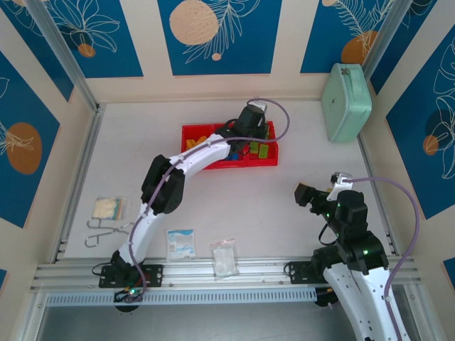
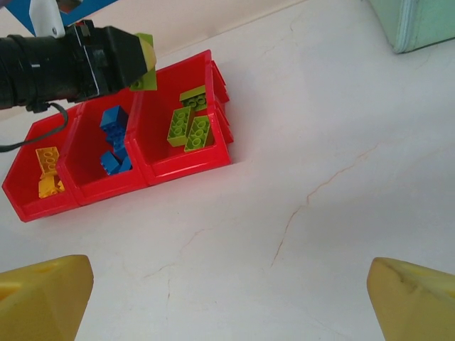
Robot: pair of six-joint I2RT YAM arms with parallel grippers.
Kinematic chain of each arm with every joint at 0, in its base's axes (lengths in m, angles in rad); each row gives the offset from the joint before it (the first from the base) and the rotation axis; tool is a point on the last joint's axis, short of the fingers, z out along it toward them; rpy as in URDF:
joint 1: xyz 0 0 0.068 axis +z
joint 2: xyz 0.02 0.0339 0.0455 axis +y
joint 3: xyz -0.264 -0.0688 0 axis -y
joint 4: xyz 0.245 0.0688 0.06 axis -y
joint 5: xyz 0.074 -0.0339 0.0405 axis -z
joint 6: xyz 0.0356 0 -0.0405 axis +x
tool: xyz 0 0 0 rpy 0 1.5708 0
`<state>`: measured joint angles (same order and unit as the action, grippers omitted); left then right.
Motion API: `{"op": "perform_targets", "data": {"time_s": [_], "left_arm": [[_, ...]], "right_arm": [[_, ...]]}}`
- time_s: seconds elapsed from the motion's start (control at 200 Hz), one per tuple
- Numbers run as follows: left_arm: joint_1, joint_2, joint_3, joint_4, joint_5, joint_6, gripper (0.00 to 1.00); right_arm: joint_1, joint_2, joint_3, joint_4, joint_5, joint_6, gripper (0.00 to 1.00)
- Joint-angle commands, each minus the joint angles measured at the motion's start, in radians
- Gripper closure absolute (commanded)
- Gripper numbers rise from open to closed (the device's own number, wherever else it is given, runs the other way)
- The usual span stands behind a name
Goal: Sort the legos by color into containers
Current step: Place the lego in the container.
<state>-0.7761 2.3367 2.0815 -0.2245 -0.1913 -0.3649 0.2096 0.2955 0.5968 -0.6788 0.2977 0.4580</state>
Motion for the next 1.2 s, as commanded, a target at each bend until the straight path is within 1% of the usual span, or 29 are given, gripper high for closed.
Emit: {"op": "perform_targets", "data": {"time_s": [0.0,0.09,0.195,0.29,0.375,0.445,0.525,0.7,0.755,0.81,0.89,0.995,1.055,1.126,1.196], "left_arm": [[0.003,0.037,0.054,0.011,0.028,-0.032,0.96],[0.004,0.05,0.054,0.013,0.048,-0.041,0.93],[0.004,0.059,0.055,0.011,0.066,-0.047,0.84],[0.004,0.064,0.055,0.006,0.079,-0.052,0.83],[0.004,0.066,0.054,0.006,0.088,-0.052,0.77],[0.005,0.063,0.056,0.008,0.107,-0.044,0.69],[0.005,0.054,0.056,0.006,0.132,-0.032,0.52],[0.006,0.013,0.05,-0.025,0.123,-0.013,0.25],[0.006,-0.007,0.044,-0.035,0.113,-0.001,0.2],[0.008,-0.039,0.026,-0.037,0.106,0.014,0.17],[0.011,-0.109,-0.045,-0.011,0.096,0.041,0.15],[0.013,-0.241,-0.204,0.073,0.095,0.101,0.13],[0.016,-0.334,-0.332,0.124,0.092,0.141,0.12],[0.019,-0.46,-0.503,0.223,0.083,0.177,0.11],[0.022,-0.586,-0.688,0.334,0.046,0.216,0.08]], "right_arm": [[0.011,-0.007,0.016,-0.008,0.03,0.015,0.01],[0.016,-0.007,0.014,-0.007,0.038,0.015,0.01],[0.02,-0.007,0.007,0.001,0.038,0.016,0.01],[0.023,-0.006,0.002,0.004,0.041,0.018,0.01],[0.028,-0.006,-0.003,0.005,0.044,0.021,0.01],[0.036,-0.005,-0.006,0.005,0.048,0.022,0.01],[0.051,-0.002,-0.007,0.005,0.057,0.021,0.01],[0.069,0.015,-0.005,0.002,0.062,0.019,0.01],[0.073,0.022,-0.005,0.001,0.059,0.02,0.01],[0.075,0.028,-0.002,0.0,0.058,0.02,0.01],[0.076,0.034,-0.002,0.002,0.056,0.02,0.01],[0.076,0.047,-0.012,0.021,0.056,0.019,0.01],[0.075,0.06,-0.023,0.039,0.054,0.021,0.01],[0.073,0.086,-0.036,0.074,0.048,0.022,0.01],[0.063,0.126,-0.058,0.128,0.012,0.022,0.01]]}}
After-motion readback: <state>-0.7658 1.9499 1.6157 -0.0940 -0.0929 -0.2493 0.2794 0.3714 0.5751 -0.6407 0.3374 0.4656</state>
